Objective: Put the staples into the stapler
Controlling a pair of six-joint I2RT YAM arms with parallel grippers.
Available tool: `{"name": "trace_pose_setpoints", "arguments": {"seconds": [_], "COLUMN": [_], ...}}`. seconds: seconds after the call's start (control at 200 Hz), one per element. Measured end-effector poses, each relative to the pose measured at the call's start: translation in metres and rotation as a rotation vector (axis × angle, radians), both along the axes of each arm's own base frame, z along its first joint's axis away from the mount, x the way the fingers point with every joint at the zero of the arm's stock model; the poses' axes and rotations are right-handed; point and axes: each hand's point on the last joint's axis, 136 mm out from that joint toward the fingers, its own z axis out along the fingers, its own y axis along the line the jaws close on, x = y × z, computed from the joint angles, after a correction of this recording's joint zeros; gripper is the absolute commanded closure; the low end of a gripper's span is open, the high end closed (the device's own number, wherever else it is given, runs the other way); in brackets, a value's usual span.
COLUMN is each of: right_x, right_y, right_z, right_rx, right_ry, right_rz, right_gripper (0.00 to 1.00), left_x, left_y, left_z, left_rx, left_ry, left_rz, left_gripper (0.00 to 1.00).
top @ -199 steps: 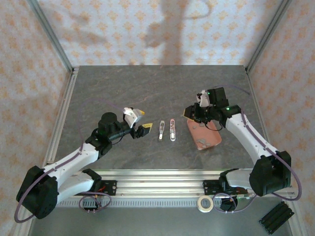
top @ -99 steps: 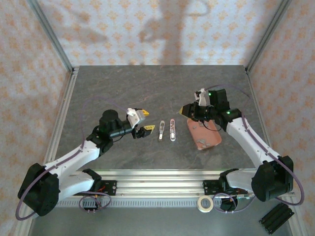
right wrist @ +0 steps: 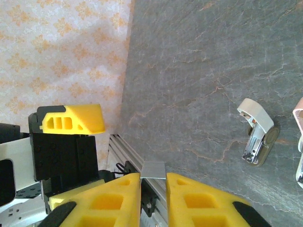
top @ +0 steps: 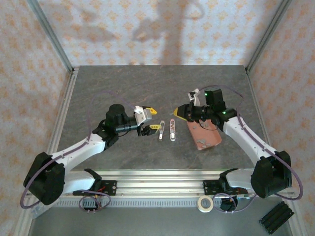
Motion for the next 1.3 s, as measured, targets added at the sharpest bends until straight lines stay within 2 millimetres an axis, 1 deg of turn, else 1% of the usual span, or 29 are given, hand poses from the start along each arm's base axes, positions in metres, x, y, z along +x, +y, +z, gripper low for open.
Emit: {"name": "trace_pose_setpoints", "arguments": {"seconds": [0.145,0.205,0.29,0.46,0.586,0.766,1.101,1.301], "right_x": [-0.002,-0.003,-0.005,-0.011,-0.016,-0.019,-0.029,-0.041], "right_y": [0.001,0.002,0.004,0.011,0.015,0.016,0.014,0.014], "right_z": [0.001,0.002,0.002,-0.004,-0.007,-0.003,0.001,0.014], "right_rx": [0.009,0.012,0.017,0.016,0.005,-0.006,-0.049,-0.050], "right_ry": [0.003,0.002,0.005,0.018,-0.002,-0.089,-0.275,-0.448], "right_rz": [0.013,0.019,0.032,0.076,0.112,0.154,0.263,0.365], "right_gripper": [0.80,0.80,0.80,0.79,0.79,0.79,0.80,0.81], "left_x": [0.001,0.000,-0.002,-0.004,-0.002,-0.001,-0.005,-0.011], "left_y": [-0.010,-0.014,-0.020,-0.029,-0.032,-0.034,-0.031,-0.026], "left_z": [0.001,0.002,0.002,-0.001,-0.002,-0.001,-0.011,-0.012], "left_rx": [0.013,0.017,0.025,0.036,0.044,0.053,0.089,0.117], "left_ry": [-0.019,-0.026,-0.040,-0.037,-0.023,-0.005,0.026,0.019], "left_rz": [-0.026,-0.039,-0.058,-0.084,-0.087,-0.094,-0.095,-0.105], "left_gripper": [0.35,0.37,0.38,0.38,0.39,0.41,0.41,0.41]}}
